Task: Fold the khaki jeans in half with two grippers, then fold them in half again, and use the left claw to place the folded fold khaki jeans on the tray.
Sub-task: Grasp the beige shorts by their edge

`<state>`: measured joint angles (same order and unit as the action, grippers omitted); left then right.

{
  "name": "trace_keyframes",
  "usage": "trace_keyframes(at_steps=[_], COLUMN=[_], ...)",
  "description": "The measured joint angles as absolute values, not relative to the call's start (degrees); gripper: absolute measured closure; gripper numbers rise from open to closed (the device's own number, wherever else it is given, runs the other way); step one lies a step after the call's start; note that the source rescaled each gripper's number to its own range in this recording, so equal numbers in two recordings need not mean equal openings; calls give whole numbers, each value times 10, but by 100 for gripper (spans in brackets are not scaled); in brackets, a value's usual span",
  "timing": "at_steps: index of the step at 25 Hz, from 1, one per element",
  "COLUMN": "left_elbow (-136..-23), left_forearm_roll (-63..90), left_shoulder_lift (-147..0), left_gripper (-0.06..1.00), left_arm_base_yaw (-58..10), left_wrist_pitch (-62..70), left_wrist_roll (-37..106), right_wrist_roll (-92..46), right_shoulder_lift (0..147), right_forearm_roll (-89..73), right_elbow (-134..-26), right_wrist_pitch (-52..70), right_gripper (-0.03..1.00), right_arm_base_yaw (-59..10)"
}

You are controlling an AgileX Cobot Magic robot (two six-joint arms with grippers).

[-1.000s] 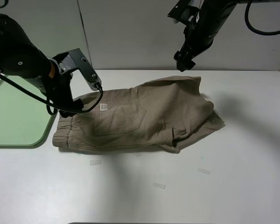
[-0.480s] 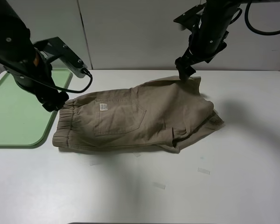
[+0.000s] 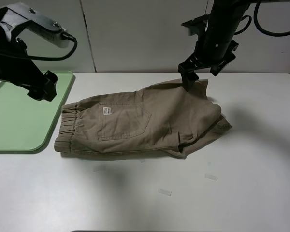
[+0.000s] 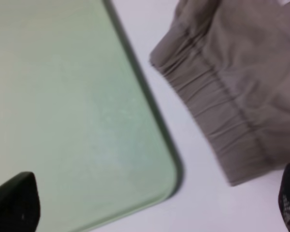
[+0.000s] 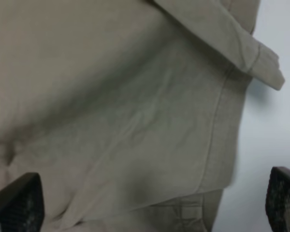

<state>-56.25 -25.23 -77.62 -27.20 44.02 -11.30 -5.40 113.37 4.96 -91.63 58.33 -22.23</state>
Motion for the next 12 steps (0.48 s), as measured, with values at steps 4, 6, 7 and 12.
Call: trace_keyframes(at_steps=[4, 6, 7, 12], left_elbow=[-561, -551, -545, -520], left_forearm_roll=[-211, -194, -189, -178], left_shoulder_lift=[-769, -769, -769, -769], left_gripper=[-4, -4, -4, -4], left_arm_base_yaw=[-272, -272, -272, -272], left_wrist_pitch=[432, 416, 406, 379], left_wrist_roll=[-162, -193, -210, -260], right_wrist_roll=[-42, -38, -37, -35], right_shoulder_lift=[1134, 1134, 1134, 1130], right_forearm_roll=[39, 37, 37, 24], right_elbow=[-916, -916, -916, -917], right_wrist_pitch=[604, 618, 625, 675], right_gripper=[-3, -3, -3, -3], right_arm_base_yaw=[-222, -222, -222, -222])
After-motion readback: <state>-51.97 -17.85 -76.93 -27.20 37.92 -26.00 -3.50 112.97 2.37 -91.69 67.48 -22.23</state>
